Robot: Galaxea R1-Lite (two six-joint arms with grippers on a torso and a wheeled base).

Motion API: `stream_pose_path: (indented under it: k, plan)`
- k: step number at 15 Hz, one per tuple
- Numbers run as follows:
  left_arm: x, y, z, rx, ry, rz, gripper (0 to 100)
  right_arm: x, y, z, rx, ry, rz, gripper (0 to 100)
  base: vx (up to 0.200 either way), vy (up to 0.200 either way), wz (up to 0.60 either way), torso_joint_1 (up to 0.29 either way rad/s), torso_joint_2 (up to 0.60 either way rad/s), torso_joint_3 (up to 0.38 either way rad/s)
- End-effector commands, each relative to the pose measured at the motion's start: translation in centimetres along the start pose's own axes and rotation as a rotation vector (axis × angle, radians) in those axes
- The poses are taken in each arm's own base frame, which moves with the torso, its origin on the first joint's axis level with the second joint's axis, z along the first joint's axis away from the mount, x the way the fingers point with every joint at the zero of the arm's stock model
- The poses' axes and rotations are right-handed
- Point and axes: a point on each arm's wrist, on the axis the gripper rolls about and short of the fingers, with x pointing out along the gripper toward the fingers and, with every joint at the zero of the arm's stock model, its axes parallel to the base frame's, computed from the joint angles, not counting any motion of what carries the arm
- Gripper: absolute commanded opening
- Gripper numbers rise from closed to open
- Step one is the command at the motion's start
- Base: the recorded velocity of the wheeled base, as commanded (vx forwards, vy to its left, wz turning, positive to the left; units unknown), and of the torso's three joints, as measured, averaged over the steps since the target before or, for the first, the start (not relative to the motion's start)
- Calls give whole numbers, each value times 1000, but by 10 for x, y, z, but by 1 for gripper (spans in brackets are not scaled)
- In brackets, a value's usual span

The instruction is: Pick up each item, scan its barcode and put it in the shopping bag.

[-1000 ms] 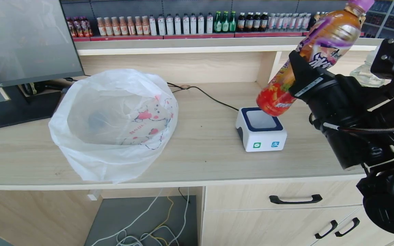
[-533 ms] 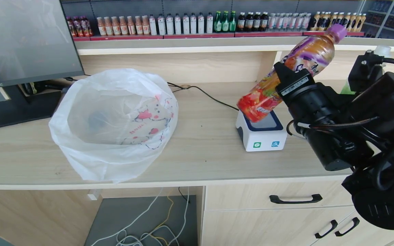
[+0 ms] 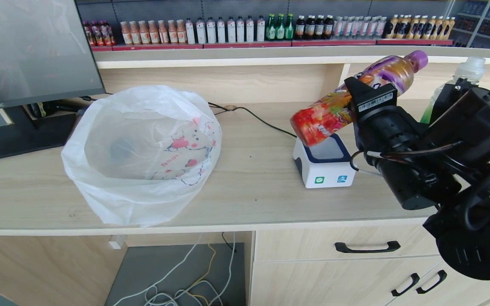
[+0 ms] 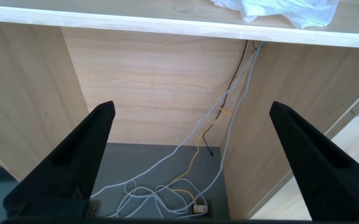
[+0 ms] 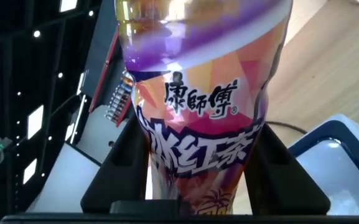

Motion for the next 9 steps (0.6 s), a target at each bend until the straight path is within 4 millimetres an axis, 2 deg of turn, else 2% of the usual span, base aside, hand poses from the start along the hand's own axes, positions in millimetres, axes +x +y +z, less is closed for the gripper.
stream_pose_path:
  k: [1, 6, 9]
  plan:
    - [0, 0, 0, -1, 0, 1, 100, 7, -11, 11, 7, -40, -28, 0, 0, 0, 0, 0, 0, 0]
    - [0, 0, 0, 1, 0, 1, 100, 9, -26, 0, 34, -9, -77, 0, 0, 0, 0, 0, 0, 0]
    - [0, 0, 0, 1, 0, 1, 100, 9, -27, -1, 52, -8, -81, 0, 0, 0, 0, 0, 0, 0]
